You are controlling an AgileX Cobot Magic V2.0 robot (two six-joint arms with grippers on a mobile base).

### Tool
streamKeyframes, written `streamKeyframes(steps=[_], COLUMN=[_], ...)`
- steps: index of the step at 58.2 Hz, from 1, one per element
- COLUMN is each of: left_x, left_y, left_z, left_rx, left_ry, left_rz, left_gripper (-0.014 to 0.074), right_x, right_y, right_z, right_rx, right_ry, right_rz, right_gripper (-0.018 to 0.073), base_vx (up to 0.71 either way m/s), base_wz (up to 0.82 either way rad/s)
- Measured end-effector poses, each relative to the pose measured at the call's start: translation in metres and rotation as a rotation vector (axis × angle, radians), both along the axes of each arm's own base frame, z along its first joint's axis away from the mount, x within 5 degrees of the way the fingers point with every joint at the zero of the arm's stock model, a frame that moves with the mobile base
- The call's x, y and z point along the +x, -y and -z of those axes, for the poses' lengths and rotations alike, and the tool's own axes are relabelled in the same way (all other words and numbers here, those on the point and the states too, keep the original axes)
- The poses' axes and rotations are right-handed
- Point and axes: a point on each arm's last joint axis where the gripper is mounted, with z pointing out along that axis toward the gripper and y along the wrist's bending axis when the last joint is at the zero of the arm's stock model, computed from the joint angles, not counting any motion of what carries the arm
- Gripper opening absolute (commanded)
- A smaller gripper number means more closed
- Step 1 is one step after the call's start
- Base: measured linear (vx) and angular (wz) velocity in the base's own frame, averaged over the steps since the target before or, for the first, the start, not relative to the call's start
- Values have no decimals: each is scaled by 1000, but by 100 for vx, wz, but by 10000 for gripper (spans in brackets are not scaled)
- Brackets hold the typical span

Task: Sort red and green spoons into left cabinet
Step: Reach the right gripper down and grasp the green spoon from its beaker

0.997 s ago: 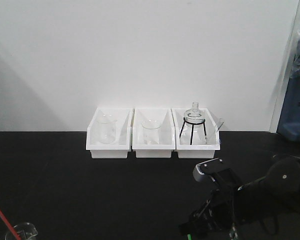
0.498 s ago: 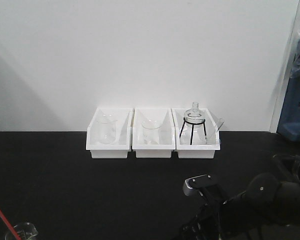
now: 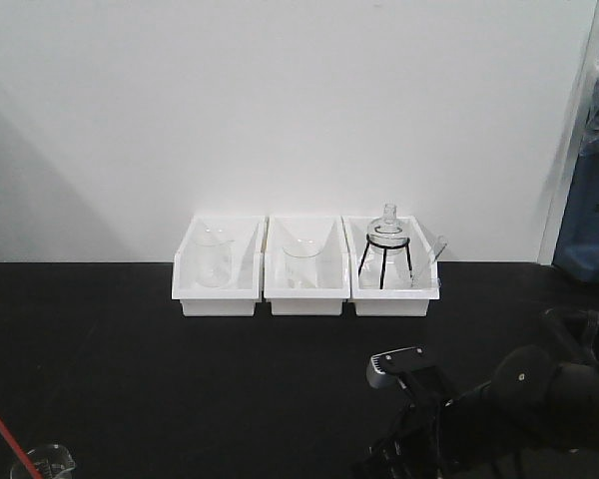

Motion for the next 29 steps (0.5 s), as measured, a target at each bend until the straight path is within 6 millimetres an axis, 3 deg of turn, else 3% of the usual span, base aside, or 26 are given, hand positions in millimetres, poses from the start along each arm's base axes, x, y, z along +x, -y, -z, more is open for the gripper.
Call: streamKeyframes(steps=[9, 29], left_x=[0, 0], left_y=[0, 0], left_z=[0, 0], left_rx=[0, 4], left_ry=[0, 0], left_rz=[0, 0], left_gripper=[562, 562], right_x=[0, 0], right_y=[0, 0], right_z=[0, 0], right_rx=[2, 2], right_ry=[-3, -1], right_rz=[5, 6], right_gripper=[-14, -6], base_vx=[0, 0], base_wz=[0, 0])
